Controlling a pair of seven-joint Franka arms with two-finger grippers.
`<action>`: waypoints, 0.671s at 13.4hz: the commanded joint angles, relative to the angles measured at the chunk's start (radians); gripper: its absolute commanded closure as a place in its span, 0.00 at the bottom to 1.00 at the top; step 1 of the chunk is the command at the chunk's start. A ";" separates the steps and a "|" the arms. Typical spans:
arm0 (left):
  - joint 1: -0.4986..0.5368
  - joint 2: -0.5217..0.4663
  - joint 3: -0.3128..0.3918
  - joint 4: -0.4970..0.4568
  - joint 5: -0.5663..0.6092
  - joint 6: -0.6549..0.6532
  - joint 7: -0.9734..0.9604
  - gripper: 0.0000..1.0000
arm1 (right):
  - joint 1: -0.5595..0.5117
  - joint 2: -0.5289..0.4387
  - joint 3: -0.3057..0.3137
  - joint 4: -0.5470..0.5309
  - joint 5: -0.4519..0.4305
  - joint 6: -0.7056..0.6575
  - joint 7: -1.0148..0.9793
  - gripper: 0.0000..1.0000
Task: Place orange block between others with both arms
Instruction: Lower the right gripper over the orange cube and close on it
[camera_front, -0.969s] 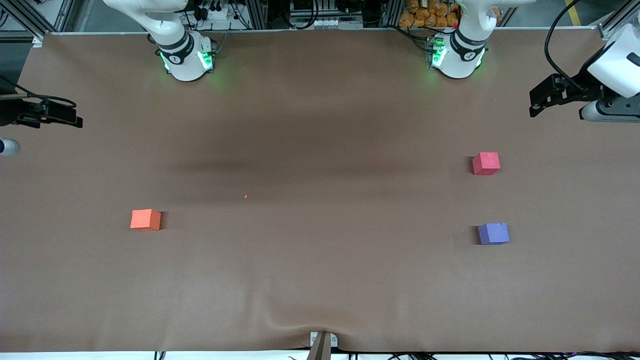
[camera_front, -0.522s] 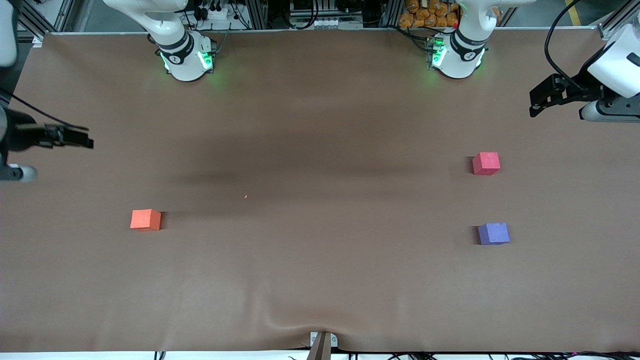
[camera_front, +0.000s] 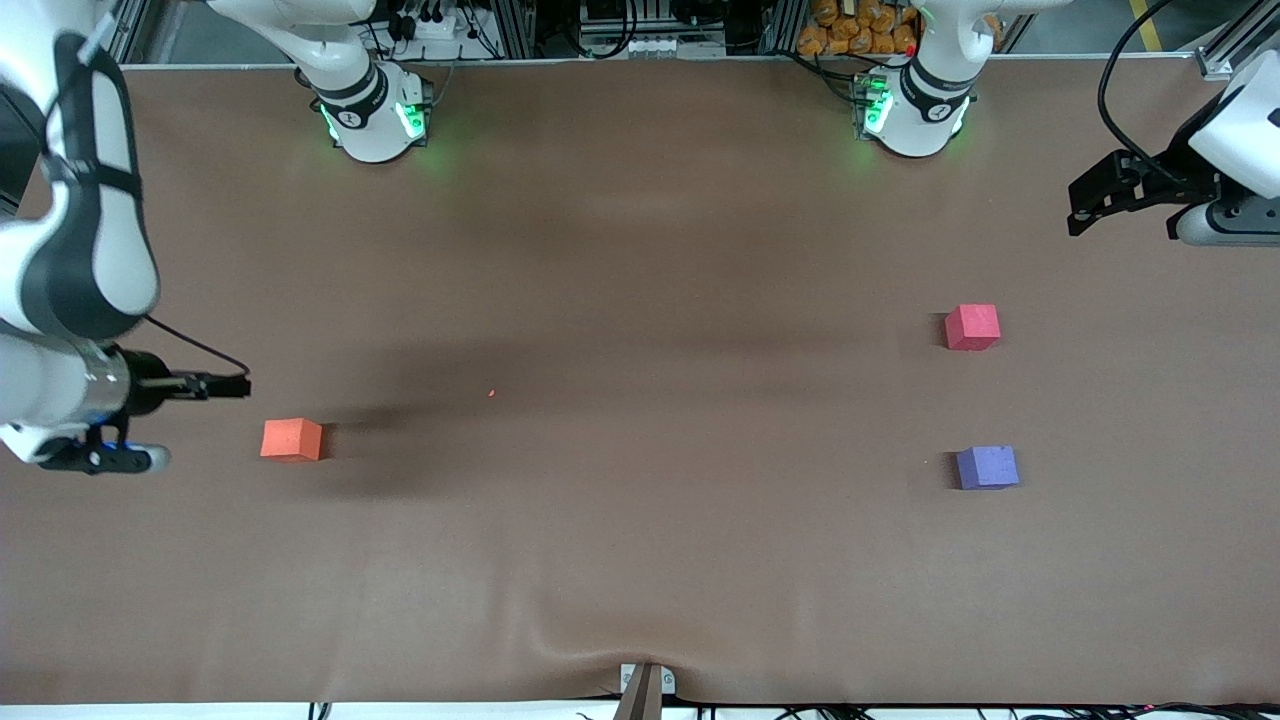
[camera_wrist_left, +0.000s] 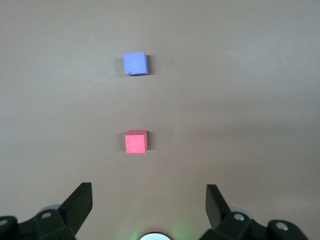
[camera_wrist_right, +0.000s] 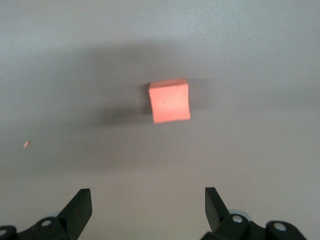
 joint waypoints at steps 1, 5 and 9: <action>0.004 -0.004 -0.005 0.005 0.012 -0.014 0.008 0.00 | -0.046 0.057 0.008 -0.044 0.008 0.100 -0.007 0.00; 0.004 -0.004 -0.005 0.005 0.012 -0.014 0.008 0.00 | -0.038 0.146 0.008 -0.046 0.000 0.197 -0.009 0.00; 0.004 -0.004 -0.005 0.005 0.012 -0.014 0.008 0.00 | -0.023 0.208 0.008 -0.055 -0.004 0.300 -0.062 0.00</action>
